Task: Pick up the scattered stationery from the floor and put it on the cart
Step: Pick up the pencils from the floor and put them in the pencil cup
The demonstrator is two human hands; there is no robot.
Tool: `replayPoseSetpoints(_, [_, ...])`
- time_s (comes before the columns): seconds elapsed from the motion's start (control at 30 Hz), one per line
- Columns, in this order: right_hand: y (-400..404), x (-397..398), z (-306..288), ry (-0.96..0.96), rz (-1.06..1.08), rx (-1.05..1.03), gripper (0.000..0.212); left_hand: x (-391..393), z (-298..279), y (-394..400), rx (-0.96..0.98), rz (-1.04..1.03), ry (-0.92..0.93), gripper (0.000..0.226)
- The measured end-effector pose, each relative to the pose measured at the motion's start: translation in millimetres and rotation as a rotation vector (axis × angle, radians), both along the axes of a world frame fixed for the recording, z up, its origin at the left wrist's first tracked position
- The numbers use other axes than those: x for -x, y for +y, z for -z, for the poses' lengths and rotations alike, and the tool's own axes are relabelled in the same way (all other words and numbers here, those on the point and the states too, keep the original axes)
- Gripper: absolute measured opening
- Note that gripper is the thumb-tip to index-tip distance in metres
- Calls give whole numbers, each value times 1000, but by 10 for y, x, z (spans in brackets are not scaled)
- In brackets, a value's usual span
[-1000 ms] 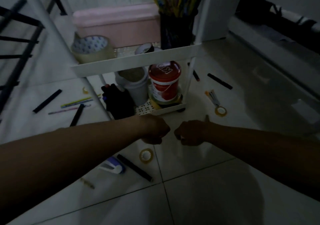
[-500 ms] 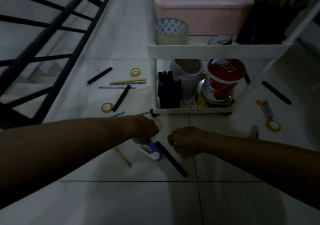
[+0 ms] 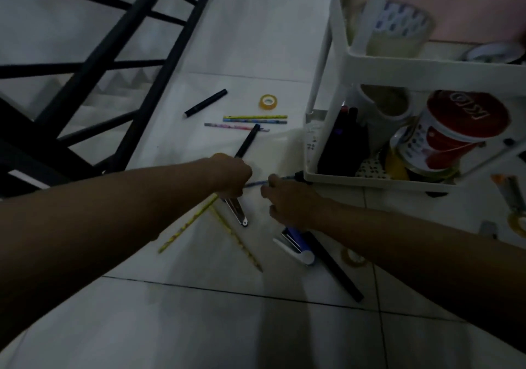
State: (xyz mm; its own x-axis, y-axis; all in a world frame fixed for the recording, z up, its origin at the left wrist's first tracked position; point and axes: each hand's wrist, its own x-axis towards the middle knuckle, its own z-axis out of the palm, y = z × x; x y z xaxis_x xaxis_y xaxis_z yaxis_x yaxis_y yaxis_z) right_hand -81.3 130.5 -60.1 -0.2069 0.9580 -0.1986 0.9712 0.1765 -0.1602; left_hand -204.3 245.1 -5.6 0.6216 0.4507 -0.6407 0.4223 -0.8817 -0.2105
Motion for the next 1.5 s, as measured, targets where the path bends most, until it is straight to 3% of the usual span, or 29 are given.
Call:
replayPoseSetpoints(0.17, [186, 130, 137, -224, 103, -153, 43, 332, 172, 105, -57, -167, -10, 46])
replayPoseSetpoints(0.37, [419, 135, 277, -256, 123, -17, 40, 624, 381, 59, -56, -368, 79, 43])
replayPoseSetpoints(0.63, [613, 30, 291, -235, 24, 8, 24, 709, 462, -50, 19, -423, -11, 25])
replayPoseSetpoints(0.73, [626, 22, 255, -184, 60, -26, 28, 724, 477, -42, 40, -475, -35, 26])
replayPoseSetpoints(0.83, [652, 61, 225, -37, 106, -31, 35, 753, 465, -39, 64, -626, -103, 33])
replayPoseSetpoints(1.03, [791, 242, 254, -8, 16, 14, 49, 899, 555, -205, 308, -1048, -206, 27])
replayPoseSetpoints(1.23, [839, 344, 277, -62, -30, -24, 41, 894, 691, -386, 318, -1248, -426, 73])
replayPoseSetpoints(1.5, [860, 232, 296, -51, 12, -43, 49, 820, 754, -503, 318, -1270, -496, 69])
